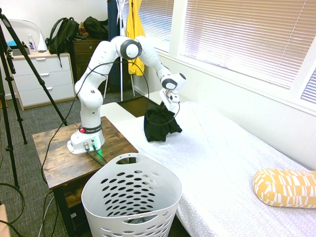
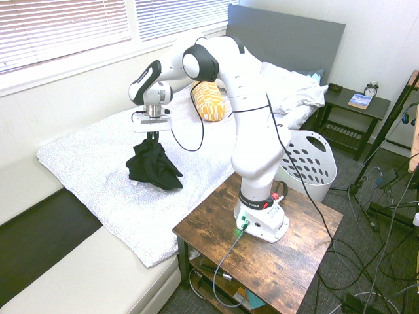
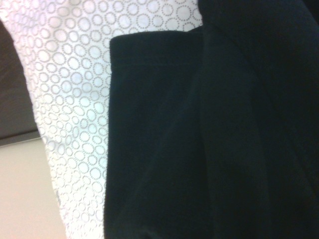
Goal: Put my clothes in the laundry bag
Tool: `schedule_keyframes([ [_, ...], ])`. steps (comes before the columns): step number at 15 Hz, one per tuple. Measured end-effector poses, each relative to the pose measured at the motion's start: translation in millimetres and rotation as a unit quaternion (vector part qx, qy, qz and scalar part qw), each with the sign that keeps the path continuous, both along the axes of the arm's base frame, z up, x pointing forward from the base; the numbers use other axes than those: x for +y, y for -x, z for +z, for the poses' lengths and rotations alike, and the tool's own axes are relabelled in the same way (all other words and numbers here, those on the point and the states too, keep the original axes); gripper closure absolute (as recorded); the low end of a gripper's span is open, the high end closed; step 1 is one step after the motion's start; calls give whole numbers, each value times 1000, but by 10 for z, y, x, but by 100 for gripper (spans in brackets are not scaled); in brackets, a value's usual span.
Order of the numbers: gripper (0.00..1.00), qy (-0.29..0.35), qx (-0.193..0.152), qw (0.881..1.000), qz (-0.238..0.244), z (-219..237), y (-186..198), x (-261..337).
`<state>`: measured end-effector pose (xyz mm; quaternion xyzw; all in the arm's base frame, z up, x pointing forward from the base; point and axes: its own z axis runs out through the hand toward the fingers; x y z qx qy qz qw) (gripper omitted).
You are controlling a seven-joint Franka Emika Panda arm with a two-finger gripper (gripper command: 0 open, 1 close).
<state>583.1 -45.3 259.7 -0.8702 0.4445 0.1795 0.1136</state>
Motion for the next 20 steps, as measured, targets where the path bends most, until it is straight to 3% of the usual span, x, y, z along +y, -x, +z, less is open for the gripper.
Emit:
schedule_keyframes([
  [3, 100, 4, -8, 1000, 29, 653, 208, -377],
  [9, 100, 71, -11, 991, 113, 2096, 896, -948],
  [12, 100, 96, 16, 979, 181, 2506, 1379, -1411],
  [17, 100, 103, 61, 963, 242, 3122, 2323, -2171],
  [20, 100, 109, 127, 955, 244, 3245, 2948, -2754],
])
